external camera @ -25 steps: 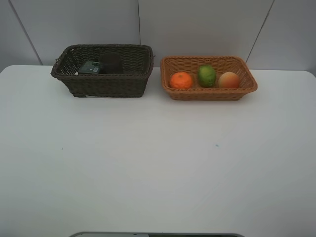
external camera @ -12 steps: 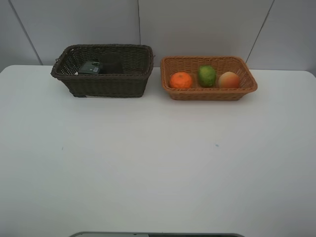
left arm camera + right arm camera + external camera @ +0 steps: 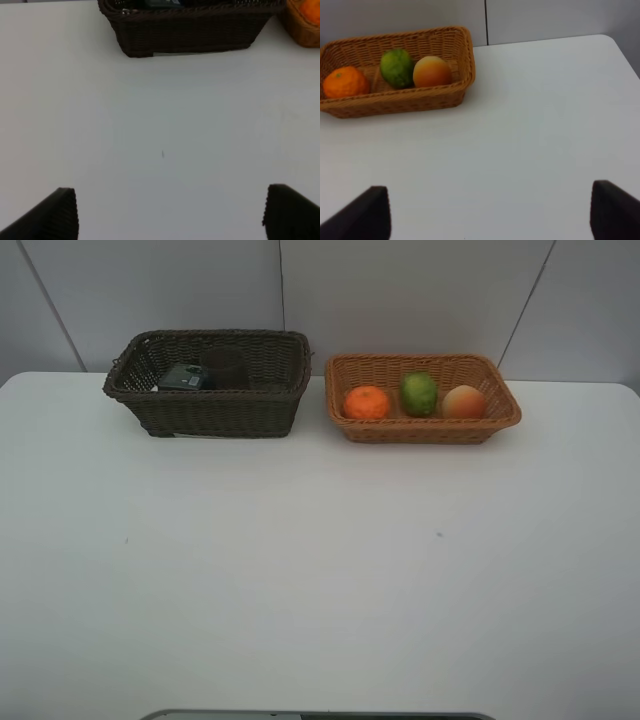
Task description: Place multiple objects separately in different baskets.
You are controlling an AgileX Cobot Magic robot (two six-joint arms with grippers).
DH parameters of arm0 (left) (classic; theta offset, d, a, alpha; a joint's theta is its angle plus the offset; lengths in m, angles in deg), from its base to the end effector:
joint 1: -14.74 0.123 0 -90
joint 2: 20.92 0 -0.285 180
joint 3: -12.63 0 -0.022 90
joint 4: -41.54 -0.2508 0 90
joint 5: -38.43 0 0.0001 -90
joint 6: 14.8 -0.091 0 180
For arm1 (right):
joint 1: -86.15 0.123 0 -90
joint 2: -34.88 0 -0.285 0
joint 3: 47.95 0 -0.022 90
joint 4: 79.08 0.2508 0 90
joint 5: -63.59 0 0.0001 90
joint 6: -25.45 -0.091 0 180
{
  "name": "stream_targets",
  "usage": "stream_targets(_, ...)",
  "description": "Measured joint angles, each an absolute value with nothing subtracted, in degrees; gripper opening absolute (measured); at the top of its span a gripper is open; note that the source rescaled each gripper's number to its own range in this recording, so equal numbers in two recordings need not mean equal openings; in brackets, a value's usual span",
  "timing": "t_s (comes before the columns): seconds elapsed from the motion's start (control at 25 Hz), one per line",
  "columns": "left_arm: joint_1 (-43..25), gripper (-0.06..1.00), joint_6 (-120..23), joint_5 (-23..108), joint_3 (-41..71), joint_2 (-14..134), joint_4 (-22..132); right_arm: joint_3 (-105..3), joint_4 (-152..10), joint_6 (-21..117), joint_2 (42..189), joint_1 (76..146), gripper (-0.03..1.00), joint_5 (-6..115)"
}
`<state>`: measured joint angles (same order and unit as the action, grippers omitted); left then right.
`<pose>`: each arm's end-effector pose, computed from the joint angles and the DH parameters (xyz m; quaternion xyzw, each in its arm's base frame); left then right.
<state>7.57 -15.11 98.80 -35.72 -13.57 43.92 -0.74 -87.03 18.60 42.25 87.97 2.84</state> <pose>-0.0066 -0.0025 0.2789 0.0562 0.8463 -0.0524 0.5271 -0.0089 -0.0113 0.2844 0.0407 0.8419 -0.0287 0.5373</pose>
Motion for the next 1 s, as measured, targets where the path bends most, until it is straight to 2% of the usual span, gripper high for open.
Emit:
stream_targets(0.72, 7.6, 0.96, -15.3, 98.8, -35.7, -13.6, 46.1, -0.7, -87.0, 18.6, 42.2, 88.0, 0.77, 2.8)
stream_targets(1.0, 11.6, 0.96, -15.5, 98.8, -35.7, -13.6, 46.1, -0.7, -87.0, 18.6, 42.2, 88.0, 0.77, 2.8)
